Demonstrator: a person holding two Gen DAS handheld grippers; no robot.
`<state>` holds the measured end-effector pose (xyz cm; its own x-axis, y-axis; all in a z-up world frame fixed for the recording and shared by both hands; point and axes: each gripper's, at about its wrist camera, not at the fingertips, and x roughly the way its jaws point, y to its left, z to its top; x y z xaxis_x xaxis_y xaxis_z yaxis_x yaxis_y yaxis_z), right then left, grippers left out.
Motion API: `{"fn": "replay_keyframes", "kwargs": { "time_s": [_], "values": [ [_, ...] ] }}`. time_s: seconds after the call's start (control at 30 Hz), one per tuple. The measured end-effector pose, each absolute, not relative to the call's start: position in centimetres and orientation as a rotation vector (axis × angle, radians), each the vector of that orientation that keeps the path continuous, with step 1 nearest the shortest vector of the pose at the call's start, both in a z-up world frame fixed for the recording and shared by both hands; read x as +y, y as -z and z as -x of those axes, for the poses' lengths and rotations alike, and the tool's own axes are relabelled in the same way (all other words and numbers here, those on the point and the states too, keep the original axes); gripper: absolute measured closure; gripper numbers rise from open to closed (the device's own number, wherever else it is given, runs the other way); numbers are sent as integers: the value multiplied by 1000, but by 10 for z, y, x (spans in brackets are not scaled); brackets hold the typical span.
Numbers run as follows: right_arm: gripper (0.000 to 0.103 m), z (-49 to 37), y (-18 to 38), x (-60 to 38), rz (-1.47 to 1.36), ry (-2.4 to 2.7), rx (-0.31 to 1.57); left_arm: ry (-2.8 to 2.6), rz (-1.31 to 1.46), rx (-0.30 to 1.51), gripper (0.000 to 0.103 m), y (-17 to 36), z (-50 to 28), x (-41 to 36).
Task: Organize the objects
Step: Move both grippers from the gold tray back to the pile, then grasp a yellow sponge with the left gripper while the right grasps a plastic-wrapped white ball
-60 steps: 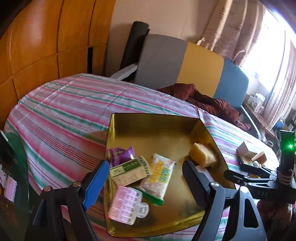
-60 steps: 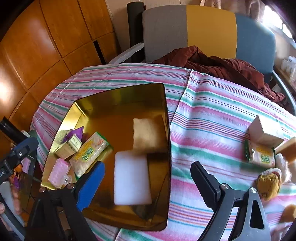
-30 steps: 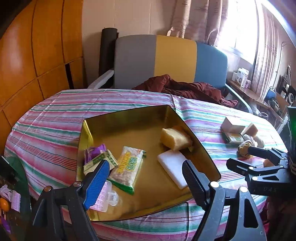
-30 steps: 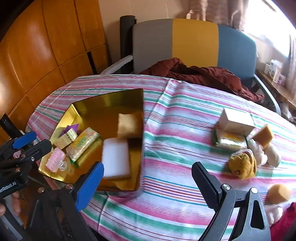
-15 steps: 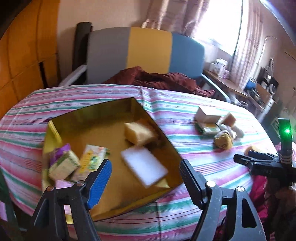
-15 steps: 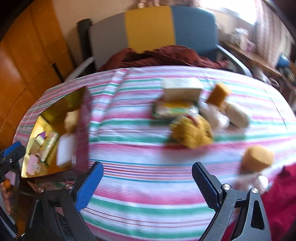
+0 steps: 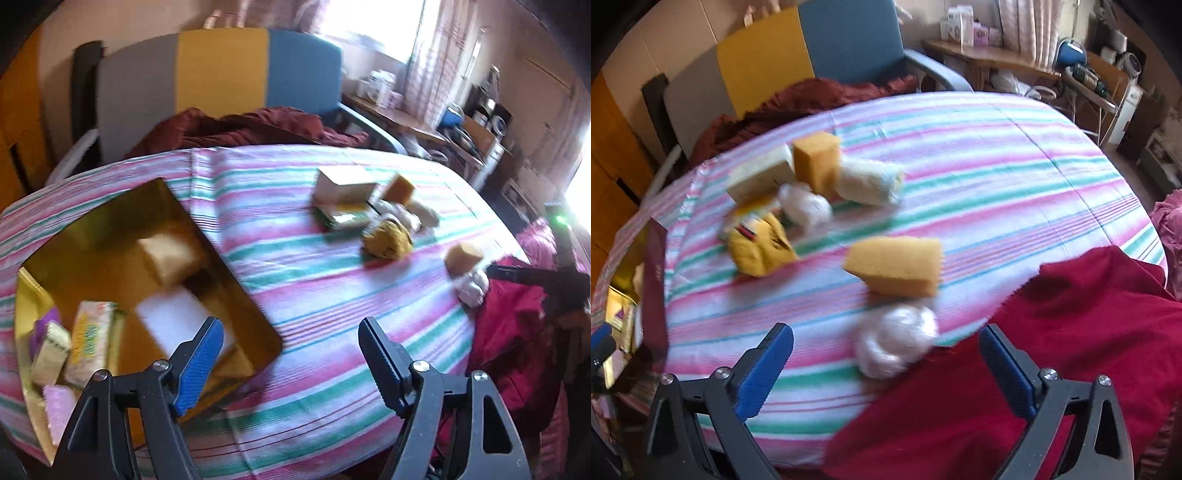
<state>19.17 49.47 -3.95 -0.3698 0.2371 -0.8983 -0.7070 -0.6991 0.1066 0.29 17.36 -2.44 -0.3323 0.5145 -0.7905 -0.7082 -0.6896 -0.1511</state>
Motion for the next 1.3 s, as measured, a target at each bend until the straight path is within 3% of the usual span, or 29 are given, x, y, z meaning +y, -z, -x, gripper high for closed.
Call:
{"fn": "replay_keyframes", "kwargs": {
  "time_s": [0.23, 0.3, 0.37, 0.4, 0.53, 0.87, 1.3],
  "values": [
    [4, -166, 63, 494, 1447, -2115, 614, -1968, 1128, 349, 26, 30, -11, 204],
    [15, -158, 71, 492, 1510, -2100, 567, -1952, 1140, 351, 26, 32, -11, 210],
    [41, -153, 79, 493, 1554, -2070, 547, -1937, 1144, 356, 26, 32, -12, 217],
    [49, -152, 81, 494, 1569, -2063, 546, -1931, 1142, 358, 26, 31, -12, 220],
    [62, -156, 68, 483, 1545, -2134, 499, -1881, 1130, 349, 26, 29, -12, 234],
    [64, -238, 14, 530, 1050, -2038, 657, -1717, 1135, 409, 27, 40, -27, 310],
    [64, -279, 29, 573, 598, -2045, 1119, -1540, 1231, 363, 19, 57, -60, 453]
  ]
}}
